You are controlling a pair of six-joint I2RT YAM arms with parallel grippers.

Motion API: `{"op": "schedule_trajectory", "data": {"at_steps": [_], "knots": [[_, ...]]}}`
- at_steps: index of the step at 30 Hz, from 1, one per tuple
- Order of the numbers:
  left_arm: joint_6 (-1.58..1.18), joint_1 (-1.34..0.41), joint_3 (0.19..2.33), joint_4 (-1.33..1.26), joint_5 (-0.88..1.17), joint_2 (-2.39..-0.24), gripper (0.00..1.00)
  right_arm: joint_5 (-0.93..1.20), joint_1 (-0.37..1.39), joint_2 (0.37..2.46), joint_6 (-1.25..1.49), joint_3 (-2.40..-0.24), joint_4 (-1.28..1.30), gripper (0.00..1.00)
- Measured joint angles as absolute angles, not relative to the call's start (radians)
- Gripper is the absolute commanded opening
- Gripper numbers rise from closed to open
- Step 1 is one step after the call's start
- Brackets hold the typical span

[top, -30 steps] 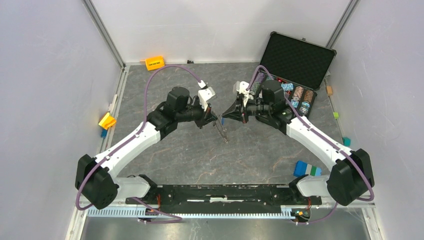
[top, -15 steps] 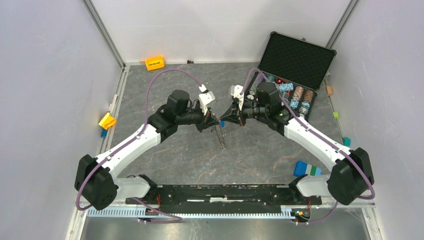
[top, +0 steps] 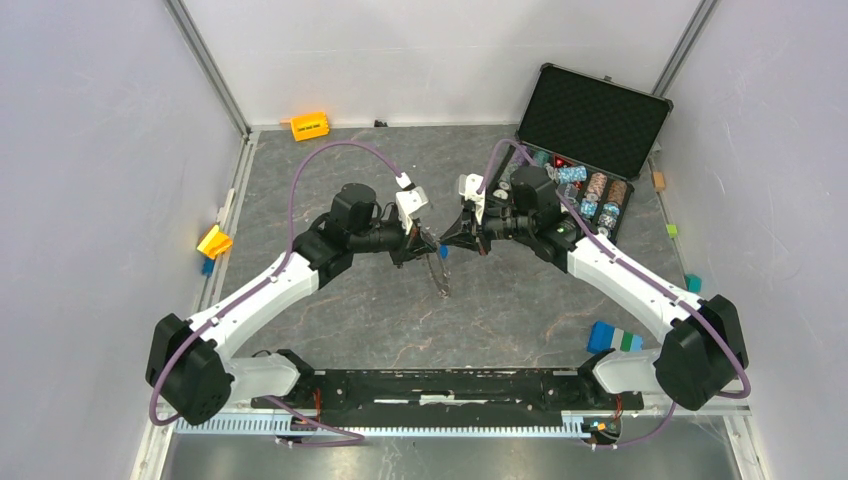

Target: Put the keys on the keyring

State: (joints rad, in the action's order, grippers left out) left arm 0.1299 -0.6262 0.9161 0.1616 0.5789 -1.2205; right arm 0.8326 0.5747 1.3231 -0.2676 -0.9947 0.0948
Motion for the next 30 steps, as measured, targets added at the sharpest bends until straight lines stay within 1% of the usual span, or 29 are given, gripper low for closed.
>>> {"op": "schedule_trajectory", "data": {"at_steps": [30], "knots": [[0.145, -0.626, 0.915, 0.171, 0.588, -1.211, 0.02, 0.833, 0.600, 1.324, -0.304, -1.016, 0.130, 0.00]]}}
